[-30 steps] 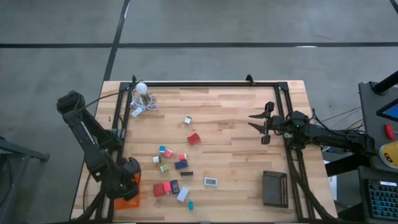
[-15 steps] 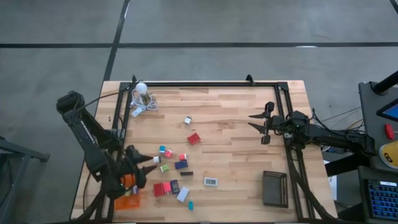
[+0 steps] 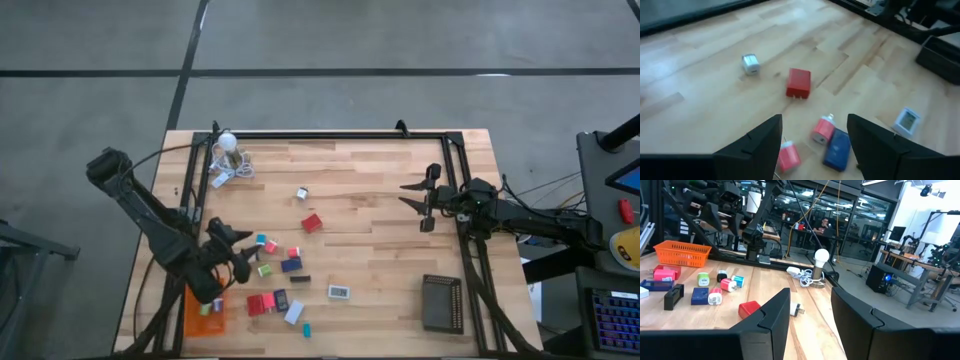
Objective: Pick & Place Office items
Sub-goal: Put the bottom white charger adapter into the orange bin
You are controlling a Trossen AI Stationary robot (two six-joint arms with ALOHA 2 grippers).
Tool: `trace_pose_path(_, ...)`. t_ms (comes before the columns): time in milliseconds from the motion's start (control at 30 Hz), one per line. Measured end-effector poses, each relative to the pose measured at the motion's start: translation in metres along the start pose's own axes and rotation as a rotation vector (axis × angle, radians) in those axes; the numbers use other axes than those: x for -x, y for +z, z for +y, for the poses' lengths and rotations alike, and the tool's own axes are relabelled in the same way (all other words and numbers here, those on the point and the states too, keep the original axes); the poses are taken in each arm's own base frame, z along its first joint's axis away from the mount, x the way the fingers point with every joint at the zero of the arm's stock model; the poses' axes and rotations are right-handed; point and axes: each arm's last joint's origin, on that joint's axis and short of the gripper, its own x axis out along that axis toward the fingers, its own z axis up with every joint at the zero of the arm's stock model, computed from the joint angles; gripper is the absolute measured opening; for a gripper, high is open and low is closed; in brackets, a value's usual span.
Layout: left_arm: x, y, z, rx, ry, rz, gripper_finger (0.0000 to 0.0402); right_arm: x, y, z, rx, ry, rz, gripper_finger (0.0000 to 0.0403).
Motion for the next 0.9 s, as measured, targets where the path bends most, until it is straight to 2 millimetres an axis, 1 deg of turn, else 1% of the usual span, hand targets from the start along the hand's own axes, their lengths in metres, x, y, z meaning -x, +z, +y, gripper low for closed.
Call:
trace_pose_path(300,-0.0066,0.0059,0.0023,-0.013,0.043,-0.054,0.023,0.0,-0.0002,0.0,0.0,0.0,0.001,0.0139)
trace_pose_path(367,-0.0065,0.0058,0.0023,-0.056,0.045,-0.053,0.023,0.0,-0.0002,0.0,0.0,0.0,0.001,0.0139)
trace_pose_path(500,-0.0065,0.0058,0.0023,-0.197,0.048,-0.05,0.023,0.0,-0.0001,0.0,0.0,0.0,0.0,0.0139)
trace_pose_path(567,-0.0065,0.0058,0.0023,-0.234,0.049,-0.048,0.023,0.0,-0.0002,0.0,0.0,0.0,0.001,0.0139)
trace_pose_path(900,-0.0065,0.0058,0.0023,-0.243,0.049,-0.048,0.023,0.0,-0.0001,0.0,0.0,0.0,0.0,0.0139)
